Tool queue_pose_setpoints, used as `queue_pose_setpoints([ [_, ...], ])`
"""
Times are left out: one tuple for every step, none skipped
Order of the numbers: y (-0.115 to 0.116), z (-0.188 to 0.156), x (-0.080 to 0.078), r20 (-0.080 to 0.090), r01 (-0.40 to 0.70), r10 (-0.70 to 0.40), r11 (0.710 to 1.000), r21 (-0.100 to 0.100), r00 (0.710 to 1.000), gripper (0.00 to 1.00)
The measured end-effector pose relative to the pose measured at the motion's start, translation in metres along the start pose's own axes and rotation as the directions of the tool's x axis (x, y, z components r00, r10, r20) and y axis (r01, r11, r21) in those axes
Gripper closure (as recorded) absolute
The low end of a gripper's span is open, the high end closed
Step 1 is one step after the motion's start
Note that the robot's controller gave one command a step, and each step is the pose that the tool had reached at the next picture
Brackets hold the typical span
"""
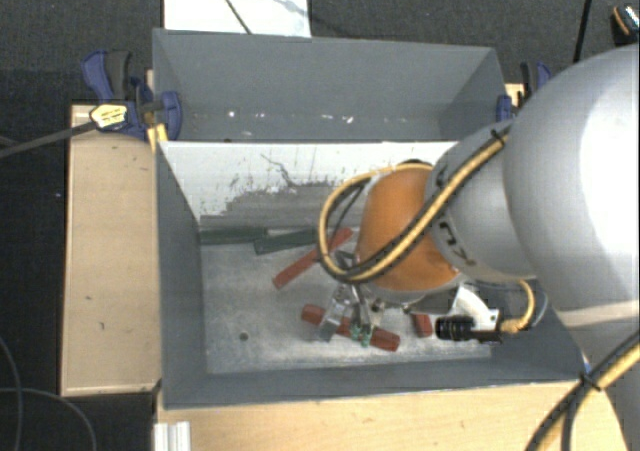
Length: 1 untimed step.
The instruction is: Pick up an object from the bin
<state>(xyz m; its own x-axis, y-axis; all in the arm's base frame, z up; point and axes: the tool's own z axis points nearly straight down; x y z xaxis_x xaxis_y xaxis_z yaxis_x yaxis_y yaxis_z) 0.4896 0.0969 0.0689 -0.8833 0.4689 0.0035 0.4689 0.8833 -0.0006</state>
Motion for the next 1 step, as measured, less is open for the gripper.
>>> queue_pose_setpoints([
  [0.0002,-0.0136,-0.0002,0.006,-0.005,0.005,1.0,-0.003,1.0,1.0],
])
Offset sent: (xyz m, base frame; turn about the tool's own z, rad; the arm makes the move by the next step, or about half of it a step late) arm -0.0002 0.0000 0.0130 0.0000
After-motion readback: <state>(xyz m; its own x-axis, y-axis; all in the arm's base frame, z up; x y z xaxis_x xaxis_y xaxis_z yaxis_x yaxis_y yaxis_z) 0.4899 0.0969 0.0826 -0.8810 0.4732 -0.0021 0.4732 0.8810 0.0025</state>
